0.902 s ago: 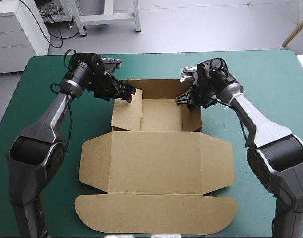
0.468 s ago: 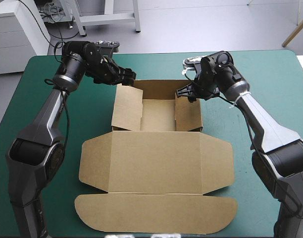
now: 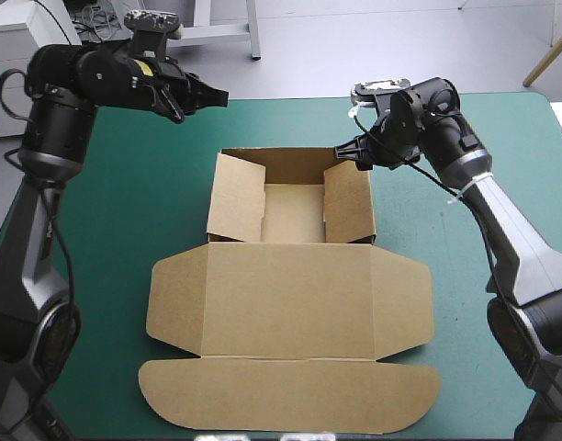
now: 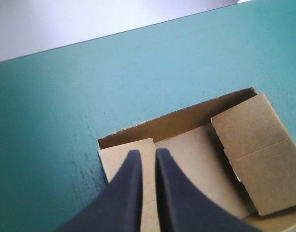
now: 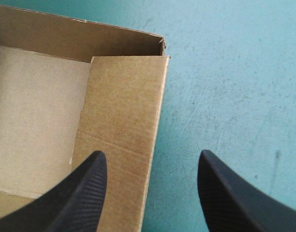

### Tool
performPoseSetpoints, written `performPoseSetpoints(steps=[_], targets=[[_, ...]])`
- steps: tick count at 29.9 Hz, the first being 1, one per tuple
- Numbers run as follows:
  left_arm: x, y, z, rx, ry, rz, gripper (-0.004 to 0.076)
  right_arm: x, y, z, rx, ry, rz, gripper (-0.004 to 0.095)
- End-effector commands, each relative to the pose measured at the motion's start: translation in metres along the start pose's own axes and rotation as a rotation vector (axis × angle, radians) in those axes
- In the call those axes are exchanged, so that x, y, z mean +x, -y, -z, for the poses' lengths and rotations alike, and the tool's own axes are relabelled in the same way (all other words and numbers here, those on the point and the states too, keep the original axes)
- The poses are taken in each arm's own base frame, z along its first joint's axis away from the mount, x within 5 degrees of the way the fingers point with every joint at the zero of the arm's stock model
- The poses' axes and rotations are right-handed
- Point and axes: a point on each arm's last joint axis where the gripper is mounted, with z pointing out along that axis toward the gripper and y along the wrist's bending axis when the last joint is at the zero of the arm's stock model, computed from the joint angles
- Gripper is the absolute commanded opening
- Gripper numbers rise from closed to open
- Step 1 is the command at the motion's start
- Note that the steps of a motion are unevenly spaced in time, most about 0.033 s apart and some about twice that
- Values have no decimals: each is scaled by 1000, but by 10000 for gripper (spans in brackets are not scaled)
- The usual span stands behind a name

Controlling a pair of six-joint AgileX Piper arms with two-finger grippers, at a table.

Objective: Fold the box

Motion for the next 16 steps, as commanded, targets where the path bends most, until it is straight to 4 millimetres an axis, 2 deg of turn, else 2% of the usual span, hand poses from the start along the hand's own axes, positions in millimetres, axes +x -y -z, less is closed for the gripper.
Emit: performPoseSetpoints(steps=[1,4,8,12,16], targets=[[8,12,64,-8,58,-80,-10,-6,5,35,-8,116,-18,523],[25,5,82,-110,32,-110,-10,-6,5,34,-9,114,-36,522],[65,-5,95,-222,-66,-131,-10,-6,5,34,-10,112,-36,522],[110,-10,94,-233,-163,-151,-10,-6,3,21,-16,84,-67,523],[157,-14,90,-233,-203,-165,-10,-6,-3,-2,-52,26,-85,522]])
